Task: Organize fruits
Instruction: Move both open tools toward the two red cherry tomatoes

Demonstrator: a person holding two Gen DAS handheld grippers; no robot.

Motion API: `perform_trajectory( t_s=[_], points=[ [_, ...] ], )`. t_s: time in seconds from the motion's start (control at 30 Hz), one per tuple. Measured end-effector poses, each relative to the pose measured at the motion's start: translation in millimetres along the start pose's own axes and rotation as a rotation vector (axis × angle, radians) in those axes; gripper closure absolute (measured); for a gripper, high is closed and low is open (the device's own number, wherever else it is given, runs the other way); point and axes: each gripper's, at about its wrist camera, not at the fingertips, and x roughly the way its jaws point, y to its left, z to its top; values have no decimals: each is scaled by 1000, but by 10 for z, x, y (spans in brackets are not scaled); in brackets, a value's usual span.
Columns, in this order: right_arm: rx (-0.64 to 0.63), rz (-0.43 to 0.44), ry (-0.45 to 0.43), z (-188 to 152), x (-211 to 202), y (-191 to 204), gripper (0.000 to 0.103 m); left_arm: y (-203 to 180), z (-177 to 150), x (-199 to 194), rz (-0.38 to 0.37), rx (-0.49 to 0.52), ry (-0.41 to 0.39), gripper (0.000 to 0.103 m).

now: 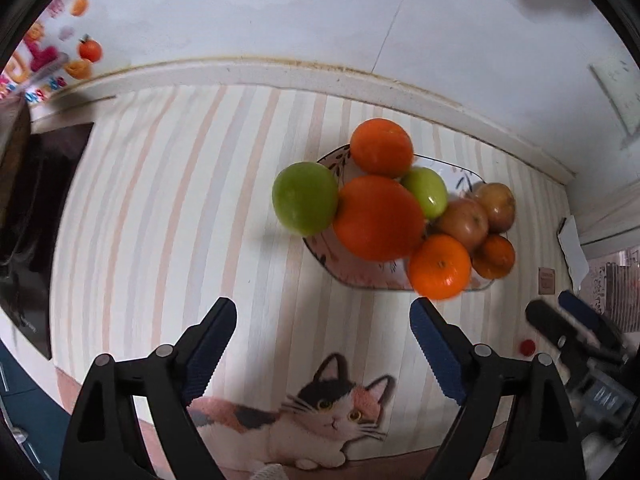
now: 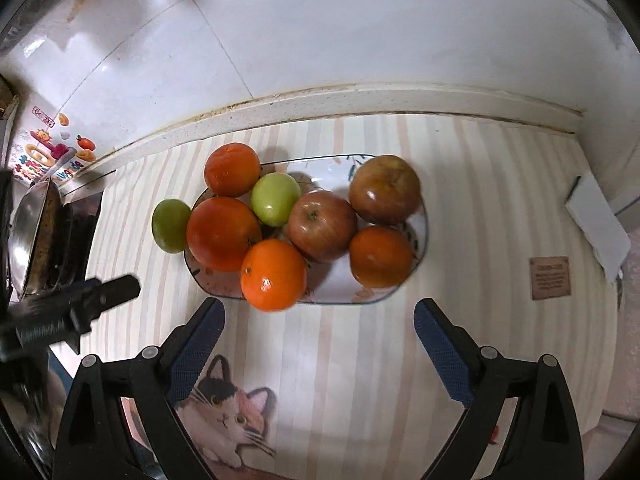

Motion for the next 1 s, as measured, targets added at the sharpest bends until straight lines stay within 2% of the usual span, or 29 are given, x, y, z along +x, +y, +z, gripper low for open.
perform_trajectory(
  t_s=[0.17,0.27,0.43,0.67,1.0],
  points=[
    [-23,-16,-58,-146,-425,53,5,-56,-274,-382,14,-8,-82,14],
    [-34,-13,-95,-235,-691,107,5,-111,-379,-683,35,10,-157,14],
    [-46,-5,-145,-369,-1071,178,5,-216,-504,-1088,47,44,-235,14],
    [-58,-1,-195,-574,-1530,208,5,-338,-694,-1407,54,82,-269,14],
    [-59,-5,-245,-771,-1881,209,5,-494,-922,-1485,41,112,-262,14]
  ],
)
